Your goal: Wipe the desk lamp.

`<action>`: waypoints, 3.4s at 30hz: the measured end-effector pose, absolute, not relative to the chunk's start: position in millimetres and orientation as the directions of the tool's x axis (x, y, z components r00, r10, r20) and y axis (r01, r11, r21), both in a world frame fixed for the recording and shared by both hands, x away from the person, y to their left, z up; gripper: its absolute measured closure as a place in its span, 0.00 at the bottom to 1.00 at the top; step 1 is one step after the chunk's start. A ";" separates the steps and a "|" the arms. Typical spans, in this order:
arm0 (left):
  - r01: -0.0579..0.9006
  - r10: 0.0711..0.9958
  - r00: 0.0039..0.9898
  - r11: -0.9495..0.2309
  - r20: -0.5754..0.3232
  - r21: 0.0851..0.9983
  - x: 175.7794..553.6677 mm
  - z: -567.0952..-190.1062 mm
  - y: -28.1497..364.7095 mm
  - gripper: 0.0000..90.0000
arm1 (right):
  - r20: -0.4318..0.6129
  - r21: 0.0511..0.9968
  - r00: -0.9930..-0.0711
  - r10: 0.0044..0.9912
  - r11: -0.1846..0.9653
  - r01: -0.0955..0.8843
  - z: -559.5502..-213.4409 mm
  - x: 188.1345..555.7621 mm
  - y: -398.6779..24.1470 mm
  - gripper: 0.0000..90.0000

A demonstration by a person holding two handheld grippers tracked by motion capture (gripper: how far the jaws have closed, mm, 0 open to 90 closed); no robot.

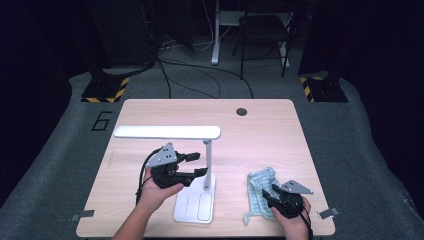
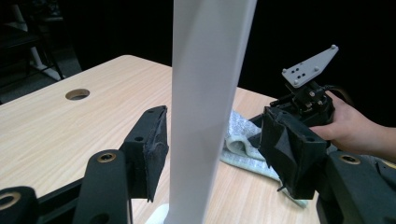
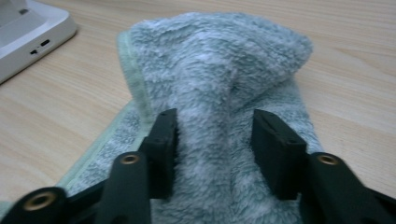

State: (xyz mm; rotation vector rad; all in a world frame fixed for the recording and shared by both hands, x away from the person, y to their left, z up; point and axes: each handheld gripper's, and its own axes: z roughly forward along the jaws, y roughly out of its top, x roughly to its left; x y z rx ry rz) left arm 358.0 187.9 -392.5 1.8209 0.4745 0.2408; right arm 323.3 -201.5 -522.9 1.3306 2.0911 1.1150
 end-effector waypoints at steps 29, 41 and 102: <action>0.206 0.488 0.869 -0.211 -0.079 0.956 350.2 -396.0 210.4 0.47 | 0.119 0.955 -0.687 0.717 0.105 0.276 -375.0 328.9 -123.0 0.84; 0.187 0.454 0.889 -0.240 -0.060 0.953 349.9 -403.0 198.5 0.50 | 0.067 0.972 -0.732 0.678 0.119 0.200 -341.7 332.3 -91.6 0.83; 0.186 0.516 0.855 -0.201 -0.058 0.962 363.8 -400.8 178.2 1.00 | 0.004 0.925 -0.756 0.654 0.285 0.252 -393.7 345.2 -65.0 0.83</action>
